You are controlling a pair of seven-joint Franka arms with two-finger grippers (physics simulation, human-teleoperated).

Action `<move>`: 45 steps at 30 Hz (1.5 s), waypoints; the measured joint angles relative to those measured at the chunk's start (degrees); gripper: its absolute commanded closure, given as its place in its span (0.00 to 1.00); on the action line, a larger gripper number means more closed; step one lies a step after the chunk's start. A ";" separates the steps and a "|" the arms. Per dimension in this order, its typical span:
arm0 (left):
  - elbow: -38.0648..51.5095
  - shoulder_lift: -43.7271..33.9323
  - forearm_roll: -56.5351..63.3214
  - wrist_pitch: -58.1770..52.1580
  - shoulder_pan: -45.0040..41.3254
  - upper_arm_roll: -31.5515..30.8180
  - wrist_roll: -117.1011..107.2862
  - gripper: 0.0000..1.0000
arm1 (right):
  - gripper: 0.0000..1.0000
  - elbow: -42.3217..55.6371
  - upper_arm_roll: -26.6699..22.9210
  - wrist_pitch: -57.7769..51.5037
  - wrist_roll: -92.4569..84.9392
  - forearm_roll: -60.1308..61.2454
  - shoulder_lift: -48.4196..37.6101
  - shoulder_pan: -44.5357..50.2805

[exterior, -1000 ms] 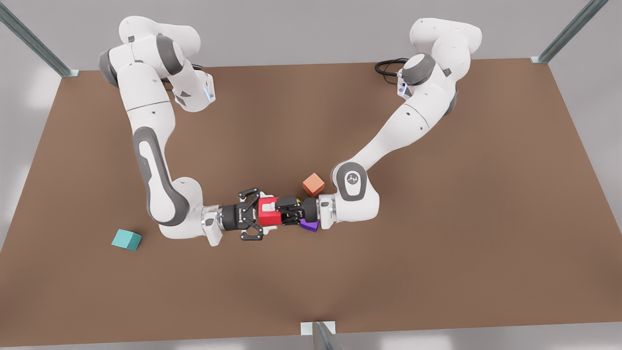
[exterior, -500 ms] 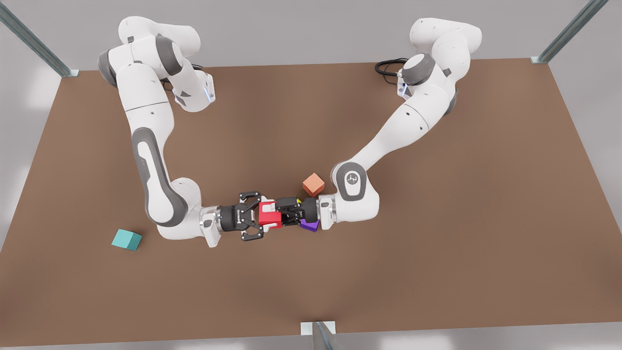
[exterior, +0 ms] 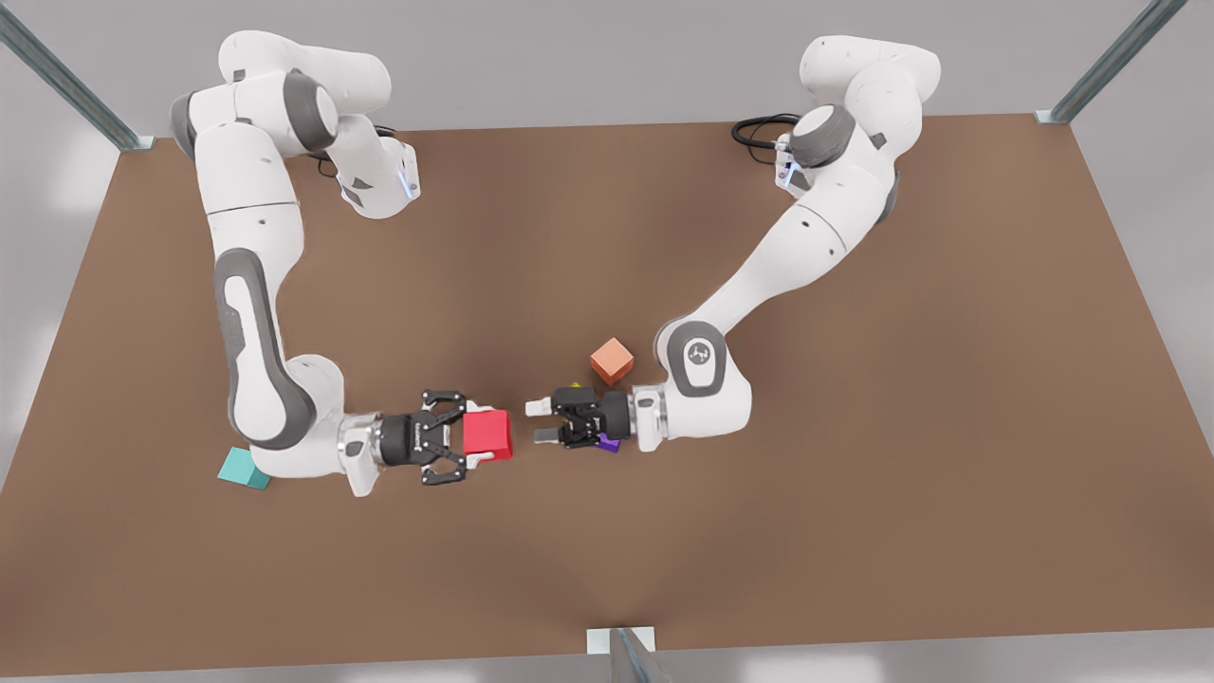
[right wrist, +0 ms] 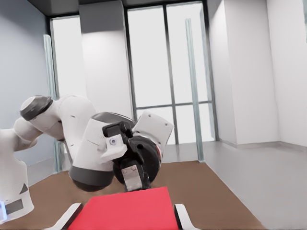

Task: Pick up red wooden cube and pass to hand red wooden cube and place in blue wooden cube

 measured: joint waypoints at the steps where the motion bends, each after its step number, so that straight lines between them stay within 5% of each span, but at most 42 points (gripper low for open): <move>1: -1.15 -0.55 0.26 -0.29 1.76 -0.04 0.17 0.00 | 0.40 1.23 -0.02 -0.56 0.34 -3.63 0.02 -1.62; 5: -5.38 -3.81 8.41 -6.30 12.86 -0.06 -0.19 0.00 | 0.40 4.72 -1.27 -2.89 2.19 -23.89 0.11 -5.99; 10: 0.58 -16.80 56.45 -38.68 23.86 0.62 -9.26 0.00 | 0.39 7.02 -3.71 -1.36 6.44 -54.51 0.33 -6.35; 14: 0.17 -26.36 75.96 -56.92 25.96 0.90 -18.88 0.00 | 0.39 9.55 -7.34 0.05 10.28 -71.32 0.06 -6.82; 17: -23.85 -48.52 71.64 -57.77 2.61 38.83 -22.97 0.00 | 0.39 9.51 -10.20 2.93 12.69 -78.45 0.42 -6.91; 19: -27.98 -51.43 68.88 -57.86 -2.15 46.62 -24.95 0.00 | 0.39 8.92 -11.51 5.53 14.09 -80.94 0.97 -6.84; 30: -28.25 -48.92 58.74 -57.70 -3.01 49.42 -32.51 0.00 | 0.39 1.76 -13.85 22.77 19.73 -84.10 1.25 -6.97; 45: -28.44 -47.24 57.51 -58.43 -2.19 49.51 -37.53 0.00 | 0.39 -3.59 -13.87 26.91 24.70 -83.59 -1.08 -6.96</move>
